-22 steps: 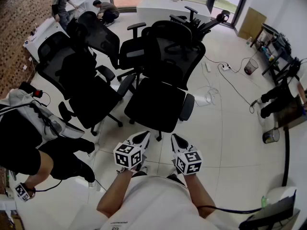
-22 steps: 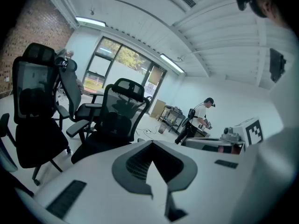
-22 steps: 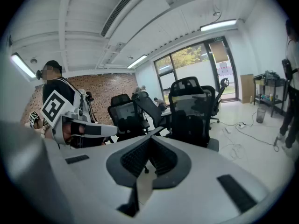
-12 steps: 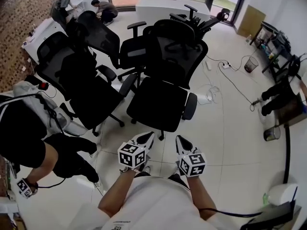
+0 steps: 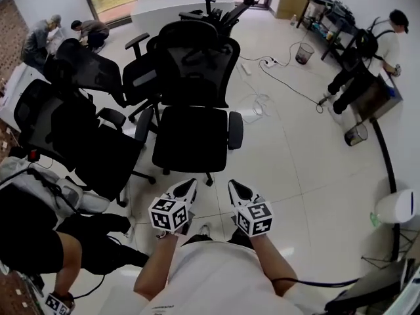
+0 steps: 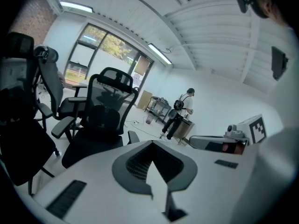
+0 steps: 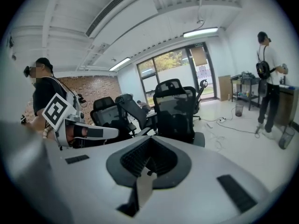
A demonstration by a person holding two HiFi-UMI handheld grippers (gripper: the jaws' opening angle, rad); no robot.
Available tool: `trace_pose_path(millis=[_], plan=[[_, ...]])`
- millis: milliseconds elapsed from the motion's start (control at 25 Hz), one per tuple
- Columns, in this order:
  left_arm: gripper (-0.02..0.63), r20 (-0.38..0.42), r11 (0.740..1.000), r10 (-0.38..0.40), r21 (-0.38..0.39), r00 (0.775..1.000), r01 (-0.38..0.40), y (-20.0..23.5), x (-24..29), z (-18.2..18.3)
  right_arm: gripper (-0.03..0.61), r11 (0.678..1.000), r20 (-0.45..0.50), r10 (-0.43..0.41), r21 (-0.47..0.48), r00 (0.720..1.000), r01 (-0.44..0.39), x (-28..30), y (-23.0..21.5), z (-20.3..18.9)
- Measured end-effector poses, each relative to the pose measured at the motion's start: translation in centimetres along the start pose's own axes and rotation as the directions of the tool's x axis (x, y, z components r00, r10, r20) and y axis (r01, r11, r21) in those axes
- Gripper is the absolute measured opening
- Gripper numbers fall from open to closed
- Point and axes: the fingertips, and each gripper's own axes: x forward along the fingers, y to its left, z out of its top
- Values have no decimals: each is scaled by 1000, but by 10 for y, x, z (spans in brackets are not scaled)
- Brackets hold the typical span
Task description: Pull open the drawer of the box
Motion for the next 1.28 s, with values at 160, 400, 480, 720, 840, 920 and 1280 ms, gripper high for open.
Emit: trace_pose_path(millis=[160, 400, 480, 720, 840, 920, 1280], plan=[[3, -72, 991, -107, 68, 992, 112, -20, 16, -8, -12, 992, 21, -121, 46, 992, 120, -24, -10, -14], [2, -203, 947, -258, 141, 944, 289, -72, 51, -28, -12, 937, 52, -337, 111, 940, 330, -81, -41, -37], [2, -241, 929, -291, 158, 926, 333, -93, 59, -40, -12, 923, 64, -367, 148, 928, 355, -102, -49, -43], [2, -358, 851, -409, 183, 839, 493, -177, 81, -81, -12, 856, 62, -474, 265, 878, 444, -173, -73, -74], [2, -400, 805, -463, 183, 791, 564, -222, 84, -97, -12, 815, 57, -527, 319, 848, 485, -209, -89, -87], [2, -426, 774, -494, 181, 758, 607, -249, 86, -107, -12, 789, 52, -561, 338, 826, 514, -230, -98, -93], [2, -518, 634, -590, 178, 619, 753, -372, 103, -150, -12, 666, 27, -695, 399, 718, 630, -331, -141, -126]])
